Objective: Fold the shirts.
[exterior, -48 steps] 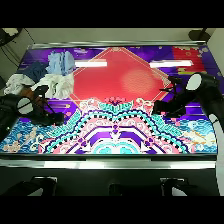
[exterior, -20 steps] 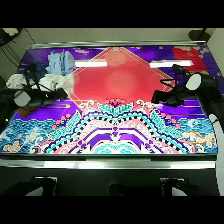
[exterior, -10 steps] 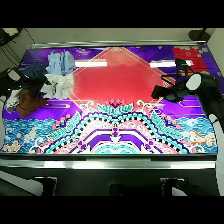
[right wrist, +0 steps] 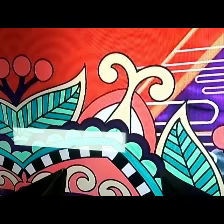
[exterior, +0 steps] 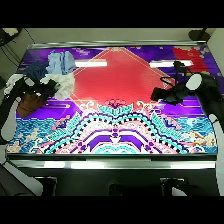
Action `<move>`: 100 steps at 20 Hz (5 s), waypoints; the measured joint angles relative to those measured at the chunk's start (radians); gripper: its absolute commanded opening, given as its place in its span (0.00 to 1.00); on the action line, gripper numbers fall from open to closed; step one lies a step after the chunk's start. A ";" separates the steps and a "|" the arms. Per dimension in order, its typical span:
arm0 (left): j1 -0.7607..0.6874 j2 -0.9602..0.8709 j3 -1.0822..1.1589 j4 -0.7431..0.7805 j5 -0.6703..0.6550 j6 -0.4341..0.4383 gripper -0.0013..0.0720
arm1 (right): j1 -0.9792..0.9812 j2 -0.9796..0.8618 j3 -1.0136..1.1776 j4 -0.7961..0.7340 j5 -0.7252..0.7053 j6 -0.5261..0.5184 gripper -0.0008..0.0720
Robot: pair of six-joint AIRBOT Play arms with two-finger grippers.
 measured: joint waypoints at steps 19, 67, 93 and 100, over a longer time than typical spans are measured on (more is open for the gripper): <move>-0.669 0.793 -0.147 -0.038 -0.196 0.468 0.06 | 0.000 0.371 0.202 -0.172 0.197 -0.137 0.94; -0.472 0.446 -0.796 -0.504 -0.007 0.695 0.06 | 0.000 -0.100 -0.468 0.301 0.097 -0.098 0.59; -0.243 1.380 -0.278 0.179 0.091 0.338 0.06 | 0.000 0.613 0.265 -0.274 -0.193 -0.026 0.07; -0.242 1.437 -0.274 0.324 0.037 0.254 0.06 | 0.000 0.695 0.271 -0.386 -0.114 -0.008 0.07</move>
